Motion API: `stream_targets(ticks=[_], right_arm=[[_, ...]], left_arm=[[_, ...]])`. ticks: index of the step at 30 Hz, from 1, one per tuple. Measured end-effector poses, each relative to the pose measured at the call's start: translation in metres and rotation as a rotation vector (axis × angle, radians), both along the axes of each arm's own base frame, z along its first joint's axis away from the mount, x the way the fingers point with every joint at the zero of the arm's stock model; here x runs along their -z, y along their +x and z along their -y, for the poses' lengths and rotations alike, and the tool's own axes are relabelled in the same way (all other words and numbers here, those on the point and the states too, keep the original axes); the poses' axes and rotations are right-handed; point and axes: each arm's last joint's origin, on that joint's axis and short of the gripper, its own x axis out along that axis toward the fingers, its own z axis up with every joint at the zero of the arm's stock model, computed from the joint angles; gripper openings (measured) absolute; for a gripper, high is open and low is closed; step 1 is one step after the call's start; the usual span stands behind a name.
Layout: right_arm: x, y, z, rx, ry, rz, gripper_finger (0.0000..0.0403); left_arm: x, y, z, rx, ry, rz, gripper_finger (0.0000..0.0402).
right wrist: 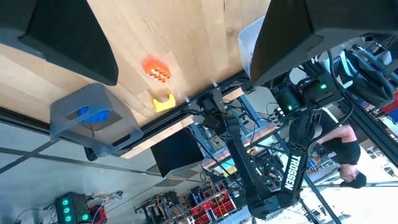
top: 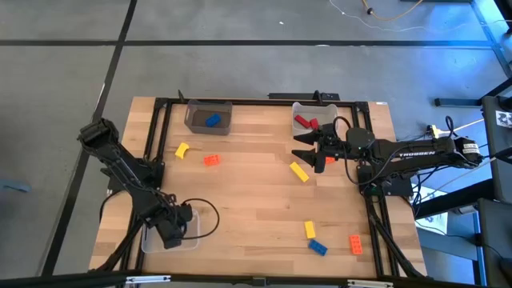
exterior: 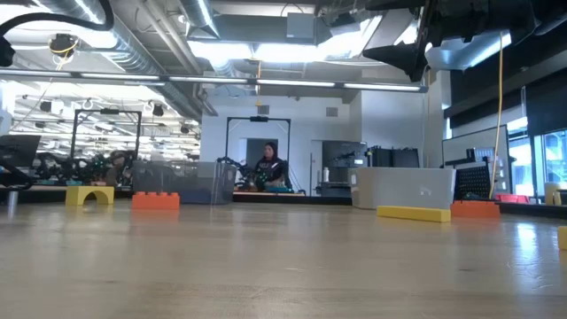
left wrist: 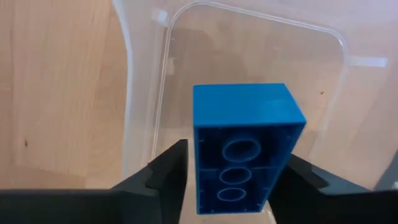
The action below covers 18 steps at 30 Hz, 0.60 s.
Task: Sort & place blocks by color
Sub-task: Put the top blue three stud game piece into the black transparent bin
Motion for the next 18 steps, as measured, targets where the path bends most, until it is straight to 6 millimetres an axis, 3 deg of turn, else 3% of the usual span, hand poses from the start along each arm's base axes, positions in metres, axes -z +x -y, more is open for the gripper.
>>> stream_targets(ticks=[8,18], right_arm=[[0.0,0.0,0.0,0.0,0.0,0.0,0.0367],[0.0,0.0,0.0,0.0,-0.002,-0.001,0.0367]], left_arm=[[-0.001,0.006,-0.005,-0.033,-0.023,-0.017,0.0204],[-0.017,0.015,-0.024,-0.066,-0.094,0.01,0.0255]])
